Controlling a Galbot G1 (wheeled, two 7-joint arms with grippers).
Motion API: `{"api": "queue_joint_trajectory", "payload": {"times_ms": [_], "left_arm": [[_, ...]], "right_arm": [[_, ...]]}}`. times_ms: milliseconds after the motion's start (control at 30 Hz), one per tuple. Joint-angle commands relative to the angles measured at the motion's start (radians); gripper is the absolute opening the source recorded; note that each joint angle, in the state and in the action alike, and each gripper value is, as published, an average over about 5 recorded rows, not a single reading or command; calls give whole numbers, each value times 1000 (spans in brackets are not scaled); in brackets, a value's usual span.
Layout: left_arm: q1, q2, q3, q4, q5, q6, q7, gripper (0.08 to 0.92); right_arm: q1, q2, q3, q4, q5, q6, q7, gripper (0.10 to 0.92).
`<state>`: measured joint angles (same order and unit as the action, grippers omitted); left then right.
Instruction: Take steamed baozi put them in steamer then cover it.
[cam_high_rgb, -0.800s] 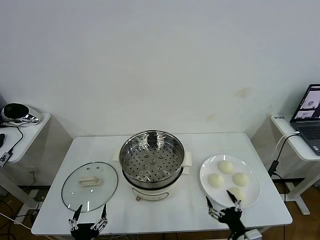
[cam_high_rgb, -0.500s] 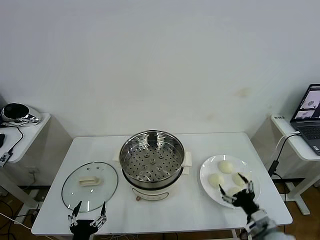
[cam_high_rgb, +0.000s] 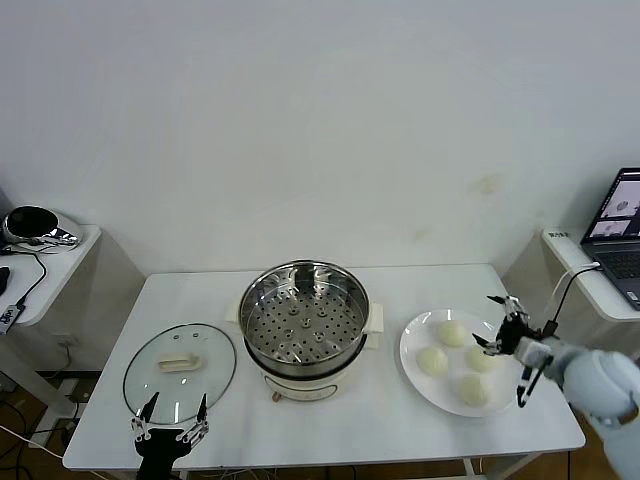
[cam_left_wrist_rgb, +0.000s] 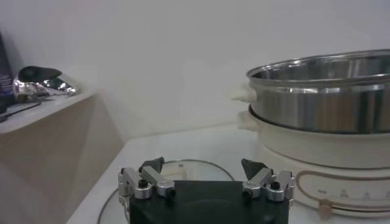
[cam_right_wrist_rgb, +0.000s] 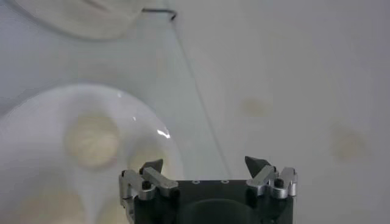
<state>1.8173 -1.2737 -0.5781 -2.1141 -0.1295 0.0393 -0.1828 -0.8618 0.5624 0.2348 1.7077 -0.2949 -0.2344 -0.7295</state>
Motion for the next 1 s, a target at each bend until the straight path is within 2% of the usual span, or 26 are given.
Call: {"api": "queue_joint_trajectory", "payload": {"times_ms": [33,200,433,1000], "left_arm": [[-11,4,-1,-1,4,21,-2,823],[-7,8,-10,-7,5,21,-4,823],[-3,4,-19,-18,6,22,-5,823],[12,5,-42,-27,10,16,-2,823]], "right_arm": [[390,-137,-345,-141,-12,-21,-209,823],[586,-83,-565,-278,19,13,-293,823],[680,-14,-673,-383,19,50,-359,823],[693,195,-736,-573,-16,117,-338,823]]}}
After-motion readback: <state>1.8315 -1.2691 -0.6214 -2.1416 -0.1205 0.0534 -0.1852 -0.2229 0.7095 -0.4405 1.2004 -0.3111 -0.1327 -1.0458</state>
